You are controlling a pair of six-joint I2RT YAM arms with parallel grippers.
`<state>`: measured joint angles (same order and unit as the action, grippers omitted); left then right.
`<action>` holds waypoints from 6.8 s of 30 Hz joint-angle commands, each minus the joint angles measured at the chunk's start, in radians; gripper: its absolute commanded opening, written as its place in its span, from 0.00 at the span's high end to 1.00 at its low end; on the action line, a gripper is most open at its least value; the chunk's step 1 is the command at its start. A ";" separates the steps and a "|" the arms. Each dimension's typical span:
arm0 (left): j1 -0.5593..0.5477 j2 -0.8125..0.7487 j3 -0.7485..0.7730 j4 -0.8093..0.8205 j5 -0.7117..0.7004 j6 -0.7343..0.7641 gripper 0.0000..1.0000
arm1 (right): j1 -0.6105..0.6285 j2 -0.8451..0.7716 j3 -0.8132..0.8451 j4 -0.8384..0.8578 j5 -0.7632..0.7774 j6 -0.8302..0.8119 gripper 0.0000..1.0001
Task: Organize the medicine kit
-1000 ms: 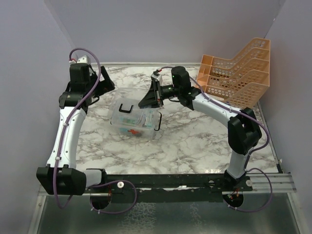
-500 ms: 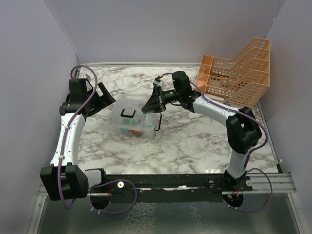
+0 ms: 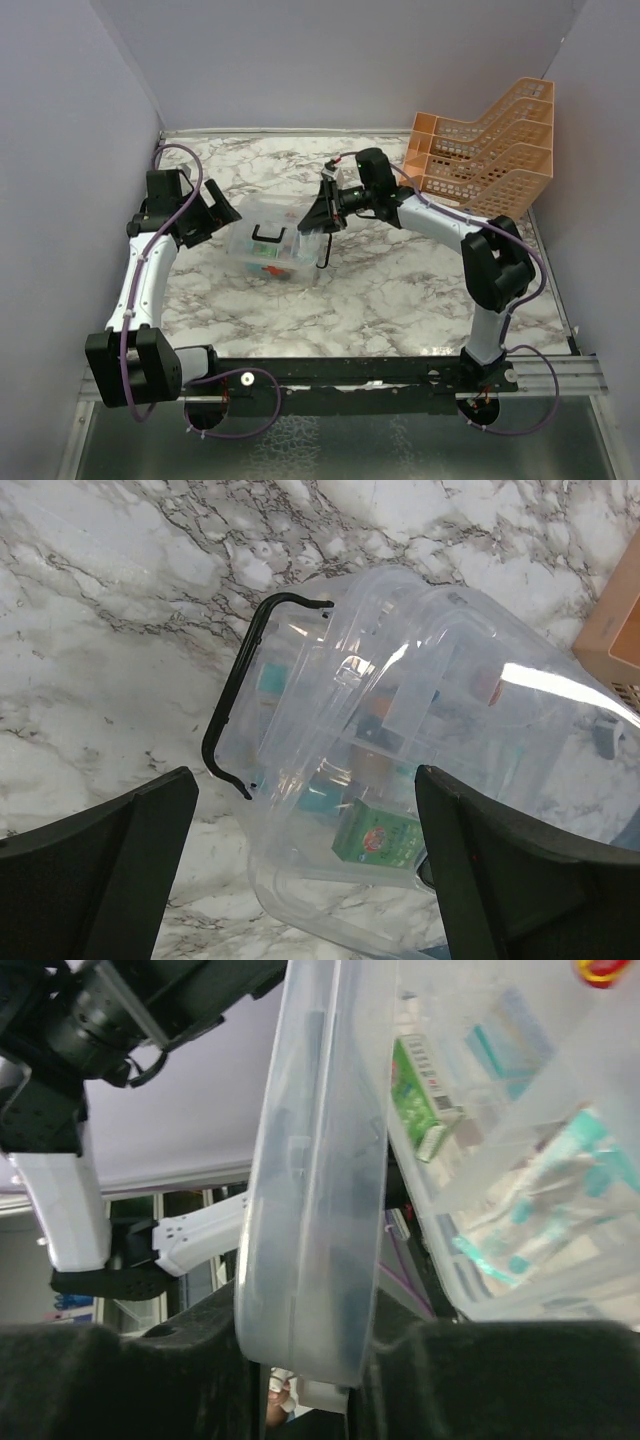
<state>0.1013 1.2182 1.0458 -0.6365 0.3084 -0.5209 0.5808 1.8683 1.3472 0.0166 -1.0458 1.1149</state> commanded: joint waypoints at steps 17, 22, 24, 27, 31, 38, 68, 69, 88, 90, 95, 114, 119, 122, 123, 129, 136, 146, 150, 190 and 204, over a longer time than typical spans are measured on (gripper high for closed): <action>0.011 0.100 0.001 0.000 0.121 0.032 0.24 | -0.052 0.048 0.052 -0.260 0.148 -0.201 0.38; 0.010 0.107 0.012 -0.019 0.064 0.049 0.28 | -0.053 0.041 0.062 -0.335 0.183 -0.255 0.32; 0.011 0.111 0.013 -0.025 0.056 0.059 0.28 | -0.054 0.031 0.070 -0.376 0.211 -0.293 0.29; 0.011 0.120 0.015 -0.029 0.054 0.065 0.28 | -0.060 0.012 0.064 -0.381 0.216 -0.319 0.27; 0.011 0.131 0.027 -0.031 0.058 0.074 0.31 | -0.067 0.004 0.057 -0.380 0.227 -0.317 0.25; 0.015 0.156 0.052 -0.037 0.067 0.087 0.33 | -0.073 -0.026 0.023 -0.383 0.258 -0.317 0.23; 0.018 0.060 -0.005 -0.119 0.058 0.113 0.56 | -0.040 -0.058 -0.023 -0.517 0.394 -0.524 0.64; 0.019 0.056 -0.017 -0.120 0.040 0.111 0.56 | -0.039 -0.062 -0.025 -0.518 0.404 -0.532 0.64; 0.020 0.119 0.112 -0.085 0.055 0.138 0.29 | -0.004 -0.157 0.010 -0.468 0.580 -0.480 0.36; 0.020 0.143 0.111 -0.072 0.079 0.134 0.28 | 0.003 -0.143 0.013 -0.450 0.600 -0.458 0.33; 0.020 0.176 0.088 -0.042 0.106 0.121 0.32 | 0.007 -0.101 0.014 -0.405 0.611 -0.424 0.32; 0.015 0.107 -0.148 0.018 0.244 -0.023 0.63 | -0.021 -0.070 -0.131 -0.268 0.624 -0.435 0.65; -0.002 0.072 -0.193 0.045 0.325 -0.070 0.63 | -0.051 -0.084 -0.152 -0.270 0.630 -0.462 0.67; -0.017 0.048 -0.211 0.063 0.355 -0.106 0.63 | -0.081 -0.095 -0.152 -0.271 0.629 -0.482 0.68; -0.022 0.042 -0.215 0.066 0.357 -0.114 0.63 | -0.087 -0.096 -0.149 -0.271 0.627 -0.490 0.68; -0.028 0.034 -0.190 0.067 0.199 -0.084 0.57 | -0.103 -0.120 -0.156 -0.267 0.597 -0.492 0.68; -0.028 0.081 -0.059 0.035 0.143 0.017 0.42 | -0.131 -0.211 -0.216 -0.181 0.586 -0.408 0.49; -0.053 0.080 0.097 0.034 0.039 0.101 0.31 | -0.157 -0.281 -0.407 0.167 0.488 -0.220 0.16; -0.144 0.049 0.136 0.070 -0.087 0.135 0.18 | -0.162 -0.264 -0.465 0.289 0.460 -0.171 0.14; -0.736 0.205 0.107 0.197 -0.569 0.463 0.07 | -0.266 0.145 -0.648 1.207 0.292 0.371 0.11; -0.745 0.246 0.084 0.140 -0.671 0.485 0.10 | -0.221 0.288 -0.570 1.415 0.274 0.572 0.06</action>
<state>-0.6373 1.4353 1.1328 -0.4294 -0.3122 -0.0685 0.3328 2.1166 0.7338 1.3415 -0.7315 1.6047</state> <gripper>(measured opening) 0.902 0.937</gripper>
